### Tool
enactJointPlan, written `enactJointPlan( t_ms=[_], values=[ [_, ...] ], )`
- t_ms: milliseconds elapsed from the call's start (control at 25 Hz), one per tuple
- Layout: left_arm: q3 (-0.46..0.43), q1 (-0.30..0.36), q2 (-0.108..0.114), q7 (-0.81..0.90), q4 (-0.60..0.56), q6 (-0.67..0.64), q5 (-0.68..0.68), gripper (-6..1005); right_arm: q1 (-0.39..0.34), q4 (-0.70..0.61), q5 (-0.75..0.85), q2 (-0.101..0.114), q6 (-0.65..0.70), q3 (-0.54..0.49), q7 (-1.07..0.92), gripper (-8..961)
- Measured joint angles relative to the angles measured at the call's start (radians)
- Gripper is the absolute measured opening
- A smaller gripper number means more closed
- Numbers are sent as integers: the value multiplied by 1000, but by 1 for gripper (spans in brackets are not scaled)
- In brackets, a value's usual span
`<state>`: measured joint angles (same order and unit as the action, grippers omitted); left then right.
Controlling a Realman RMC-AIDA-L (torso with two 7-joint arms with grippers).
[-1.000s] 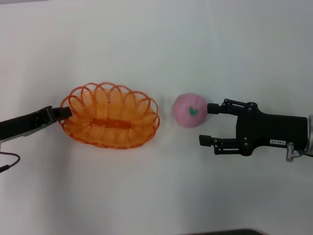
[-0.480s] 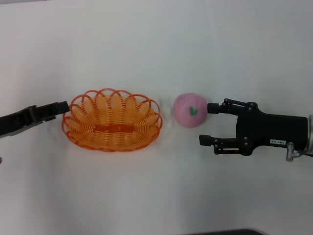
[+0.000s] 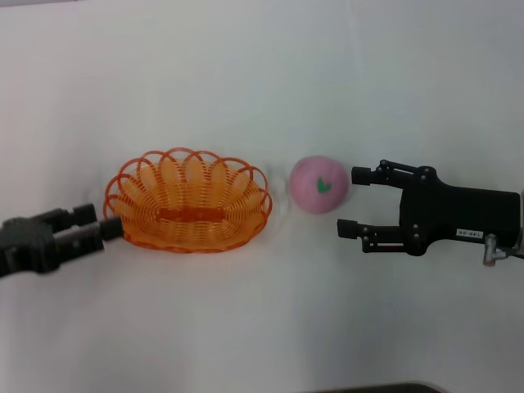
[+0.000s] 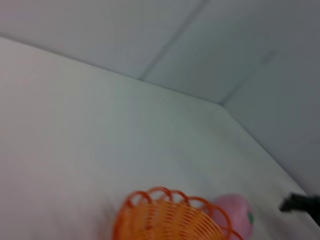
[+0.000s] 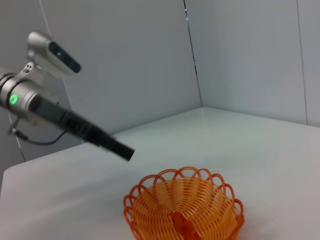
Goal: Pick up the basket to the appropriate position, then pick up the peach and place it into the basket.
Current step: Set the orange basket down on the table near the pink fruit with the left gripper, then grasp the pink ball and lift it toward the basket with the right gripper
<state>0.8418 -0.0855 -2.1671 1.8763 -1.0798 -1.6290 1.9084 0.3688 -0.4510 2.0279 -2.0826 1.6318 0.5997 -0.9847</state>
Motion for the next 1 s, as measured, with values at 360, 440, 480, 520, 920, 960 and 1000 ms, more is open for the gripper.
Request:
enactJointPlan(
  t_ms=[360, 440, 480, 520, 920, 960, 1000],
  values=[
    [-22, 17, -1, -517, 141, -133, 6, 714, 2, -1, 0, 2, 7, -5, 0, 890],
    [-52, 21, -1, -673, 203, -146, 26, 712, 2, -1, 0, 1, 8, -5, 0, 890],
    [-60, 21, -1, -703, 215, -145, 36, 711, 2, -1, 0, 0, 8, -5, 0, 890],
    [-64, 21, -1, -722, 223, -142, 43, 711, 2, -1, 1, 0, 8, -3, 0, 890],
    [-64, 8, -2, -815, 253, -107, 95, 715, -1, -36, 61, 0, 8, 16, 5, 890],
    [-64, 8, -2, -823, 254, -105, 95, 712, -3, -38, 62, 0, 8, 19, 8, 890],
    [-63, 9, -3, -834, 257, -102, 97, 708, -4, -39, 62, 0, 7, 24, 11, 890]
  ],
)
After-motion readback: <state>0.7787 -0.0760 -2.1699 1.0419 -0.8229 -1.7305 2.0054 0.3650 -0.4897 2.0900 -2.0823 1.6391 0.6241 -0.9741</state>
